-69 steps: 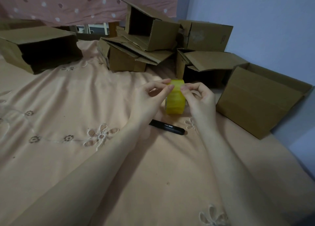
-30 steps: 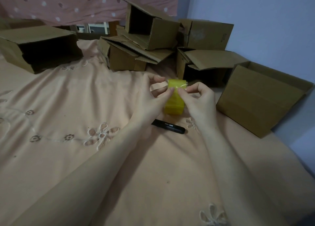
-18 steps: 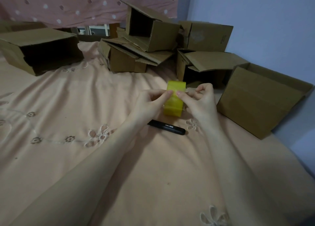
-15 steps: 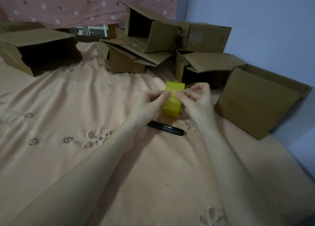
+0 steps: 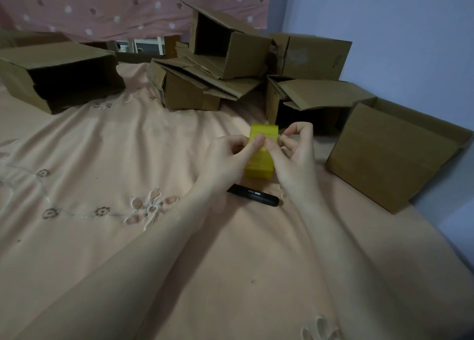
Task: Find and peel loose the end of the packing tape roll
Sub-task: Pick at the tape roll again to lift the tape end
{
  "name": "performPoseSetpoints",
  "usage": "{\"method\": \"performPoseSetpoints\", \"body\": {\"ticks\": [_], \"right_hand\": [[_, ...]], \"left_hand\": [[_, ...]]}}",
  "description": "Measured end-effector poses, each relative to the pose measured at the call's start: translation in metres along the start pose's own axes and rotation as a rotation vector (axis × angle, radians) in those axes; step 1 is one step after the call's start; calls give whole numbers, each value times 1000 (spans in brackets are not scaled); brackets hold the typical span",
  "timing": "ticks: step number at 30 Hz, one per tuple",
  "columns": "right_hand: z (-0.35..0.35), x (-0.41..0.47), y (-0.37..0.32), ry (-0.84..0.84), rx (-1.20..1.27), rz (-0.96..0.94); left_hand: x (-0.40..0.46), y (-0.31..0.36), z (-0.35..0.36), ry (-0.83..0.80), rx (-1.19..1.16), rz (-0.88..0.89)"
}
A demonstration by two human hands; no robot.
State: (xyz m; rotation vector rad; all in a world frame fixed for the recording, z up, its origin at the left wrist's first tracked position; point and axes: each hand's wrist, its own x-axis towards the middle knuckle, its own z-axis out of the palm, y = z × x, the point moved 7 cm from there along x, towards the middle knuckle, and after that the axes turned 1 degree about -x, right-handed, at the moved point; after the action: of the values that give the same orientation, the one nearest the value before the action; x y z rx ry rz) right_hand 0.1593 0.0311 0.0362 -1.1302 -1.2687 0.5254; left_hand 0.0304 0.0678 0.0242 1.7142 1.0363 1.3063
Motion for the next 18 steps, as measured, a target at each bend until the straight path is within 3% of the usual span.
{"method": "performPoseSetpoints", "body": {"ticks": [11, 18], "right_hand": [[4, -6, -13, -29, -179, -147], [-3, -3, -9, -24, -109, -35]], "left_hand": [[-5, 5, -4, 56, 98, 39], [-3, 3, 2, 25, 12, 38]]}}
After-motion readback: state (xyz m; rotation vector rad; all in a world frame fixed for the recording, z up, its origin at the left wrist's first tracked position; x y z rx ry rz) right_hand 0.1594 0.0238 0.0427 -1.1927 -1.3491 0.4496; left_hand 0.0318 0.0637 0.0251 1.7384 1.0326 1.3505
